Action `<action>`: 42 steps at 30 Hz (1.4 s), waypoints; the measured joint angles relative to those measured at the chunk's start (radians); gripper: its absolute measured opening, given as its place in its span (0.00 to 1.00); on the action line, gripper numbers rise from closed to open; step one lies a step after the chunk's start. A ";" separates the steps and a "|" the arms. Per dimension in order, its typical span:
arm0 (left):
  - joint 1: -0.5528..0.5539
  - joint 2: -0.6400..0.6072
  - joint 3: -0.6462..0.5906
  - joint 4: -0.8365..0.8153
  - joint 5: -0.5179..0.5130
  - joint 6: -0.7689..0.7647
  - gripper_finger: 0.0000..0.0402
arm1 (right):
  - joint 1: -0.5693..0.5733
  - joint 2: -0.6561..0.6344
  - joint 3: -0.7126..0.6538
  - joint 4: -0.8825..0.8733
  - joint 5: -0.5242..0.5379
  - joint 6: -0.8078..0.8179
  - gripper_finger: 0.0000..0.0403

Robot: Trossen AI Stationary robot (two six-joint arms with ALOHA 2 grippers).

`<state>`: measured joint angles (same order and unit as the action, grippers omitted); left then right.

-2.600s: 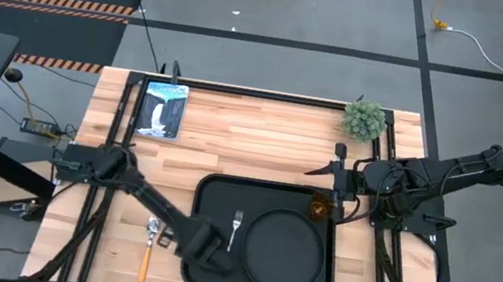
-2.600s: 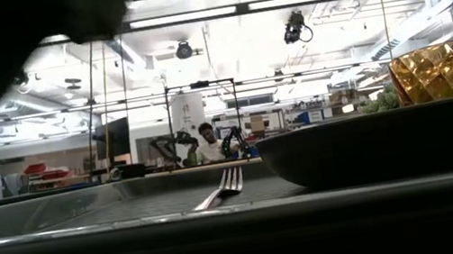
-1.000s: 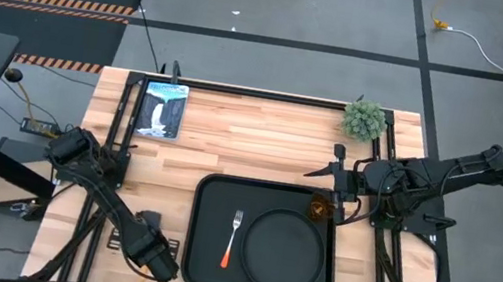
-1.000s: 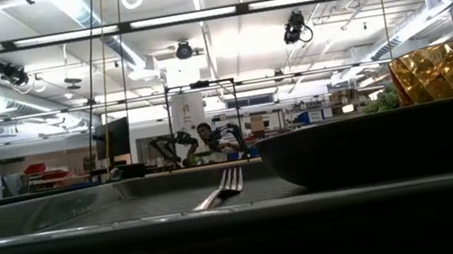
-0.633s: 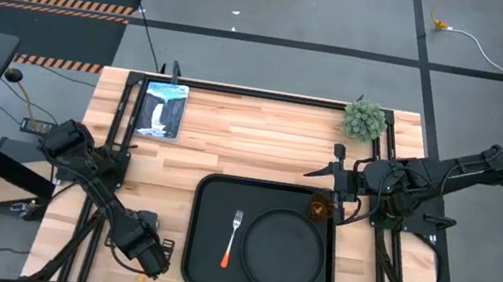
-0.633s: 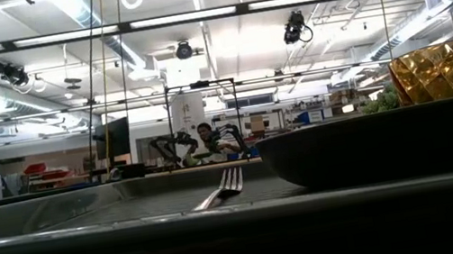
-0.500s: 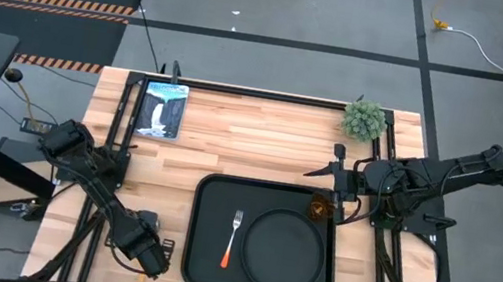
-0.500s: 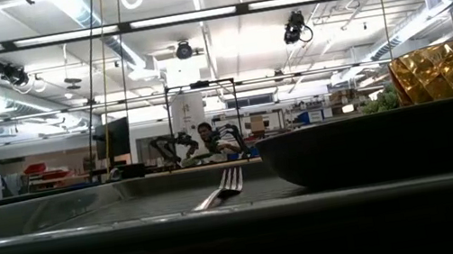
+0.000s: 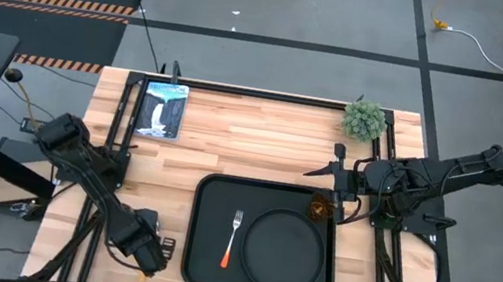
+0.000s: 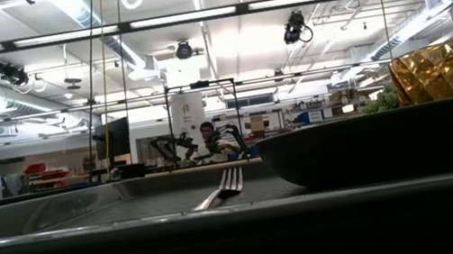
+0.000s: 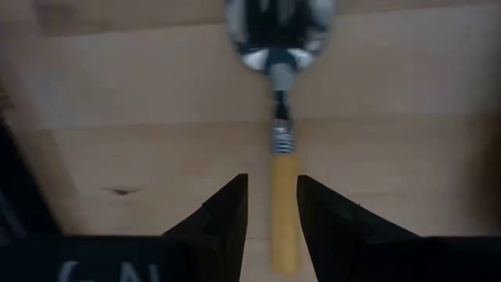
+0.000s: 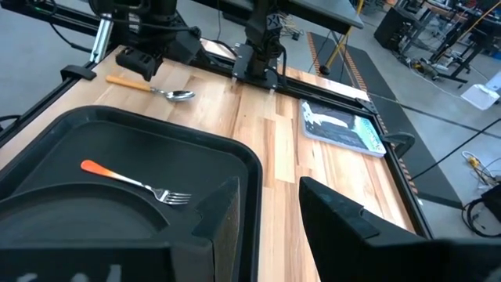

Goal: Pick and place plate/cup/fork/spoon on tray
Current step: Put the green spoon on the black serving tray to the left side of the orange fork

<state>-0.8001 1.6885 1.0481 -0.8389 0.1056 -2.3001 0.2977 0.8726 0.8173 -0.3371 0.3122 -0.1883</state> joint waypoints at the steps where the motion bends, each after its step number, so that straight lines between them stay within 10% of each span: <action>1: 0.000 -0.005 0.000 0.009 -0.016 0.001 0.30 | 0.000 0.000 0.000 0.000 0.000 0.001 0.35; 33: 0.008 0.035 -0.137 0.234 0.040 -0.014 0.30 | 0.000 0.000 0.000 -0.001 -0.001 0.002 0.35; 42: 0.011 0.037 -0.138 0.241 0.035 -0.011 0.14 | 0.000 0.000 0.000 0.000 -0.001 0.002 0.35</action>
<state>-0.7890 1.7254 0.9101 -0.5983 0.1406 -2.3116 0.2977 0.8726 0.8172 -0.3374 0.3115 -0.1867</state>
